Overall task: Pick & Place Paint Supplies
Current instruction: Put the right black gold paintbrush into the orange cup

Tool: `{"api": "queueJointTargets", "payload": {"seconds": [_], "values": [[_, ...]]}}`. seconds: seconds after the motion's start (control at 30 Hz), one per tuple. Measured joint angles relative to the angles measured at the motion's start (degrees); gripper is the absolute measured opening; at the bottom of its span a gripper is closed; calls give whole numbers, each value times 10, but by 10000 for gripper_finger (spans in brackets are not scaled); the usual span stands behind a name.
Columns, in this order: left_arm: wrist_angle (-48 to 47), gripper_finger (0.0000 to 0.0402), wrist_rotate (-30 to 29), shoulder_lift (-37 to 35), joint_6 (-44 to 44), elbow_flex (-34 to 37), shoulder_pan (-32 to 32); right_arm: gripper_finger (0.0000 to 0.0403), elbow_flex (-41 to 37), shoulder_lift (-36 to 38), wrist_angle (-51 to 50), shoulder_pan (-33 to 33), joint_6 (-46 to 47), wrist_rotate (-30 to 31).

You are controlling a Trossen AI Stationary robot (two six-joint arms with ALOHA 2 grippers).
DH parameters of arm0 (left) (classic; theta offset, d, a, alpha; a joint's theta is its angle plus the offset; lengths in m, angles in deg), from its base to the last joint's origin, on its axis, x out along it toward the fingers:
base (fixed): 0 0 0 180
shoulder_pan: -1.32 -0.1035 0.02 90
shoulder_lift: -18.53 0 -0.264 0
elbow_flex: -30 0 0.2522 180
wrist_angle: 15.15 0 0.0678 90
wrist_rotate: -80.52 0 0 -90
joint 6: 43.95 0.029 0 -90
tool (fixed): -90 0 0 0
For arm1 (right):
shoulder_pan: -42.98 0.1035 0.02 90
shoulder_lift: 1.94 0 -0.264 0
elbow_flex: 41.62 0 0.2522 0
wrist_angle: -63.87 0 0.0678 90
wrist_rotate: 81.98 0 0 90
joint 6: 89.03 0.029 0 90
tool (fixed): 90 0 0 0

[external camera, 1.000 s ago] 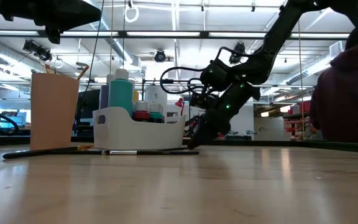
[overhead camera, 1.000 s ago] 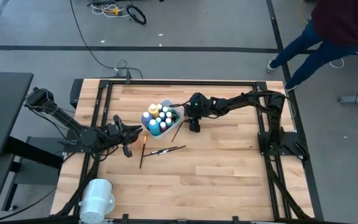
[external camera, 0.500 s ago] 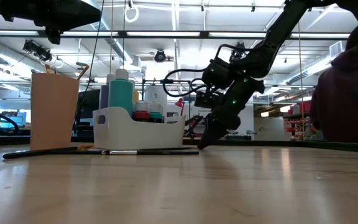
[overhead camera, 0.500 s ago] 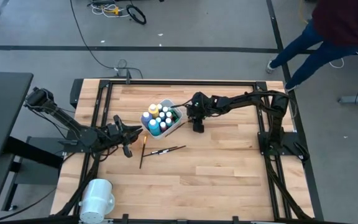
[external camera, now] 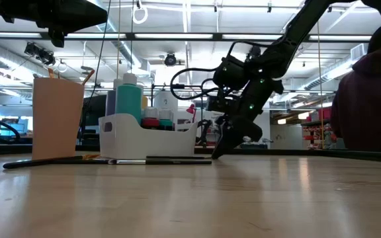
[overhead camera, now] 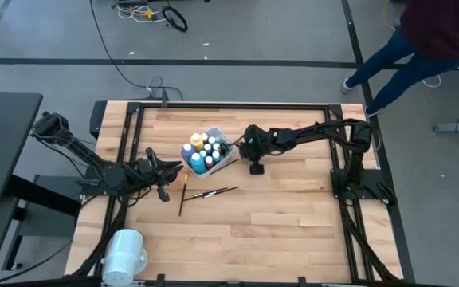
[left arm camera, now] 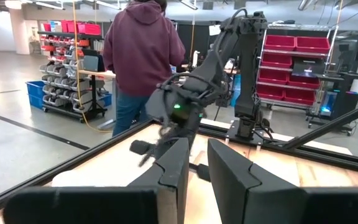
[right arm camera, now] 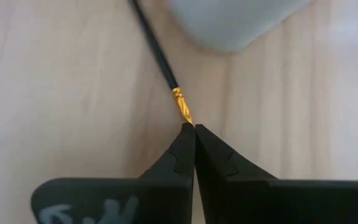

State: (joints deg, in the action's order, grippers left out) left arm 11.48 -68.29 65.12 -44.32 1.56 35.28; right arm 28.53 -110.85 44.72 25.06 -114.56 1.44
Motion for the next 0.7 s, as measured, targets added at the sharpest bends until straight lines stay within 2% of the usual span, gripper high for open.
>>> {"api": "queueJointTargets", "payload": {"seconds": [0.1,0.17,0.47,0.57,0.7], "values": [[0,68,2,0,-1,0,0,3,-5,30,-51,25,-21,50],[1,68,4,0,-2,0,0,2,-7,53,-89,42,-36,62],[2,68,56,0,-40,0,0,1,-4,122,-102,159,-92,154],[3,68,82,0,-70,0,-3,1,-3,126,-81,210,-162,212],[7,72,112,0,-95,0,-22,0,-3,128,-3,275,-319,285]]}}
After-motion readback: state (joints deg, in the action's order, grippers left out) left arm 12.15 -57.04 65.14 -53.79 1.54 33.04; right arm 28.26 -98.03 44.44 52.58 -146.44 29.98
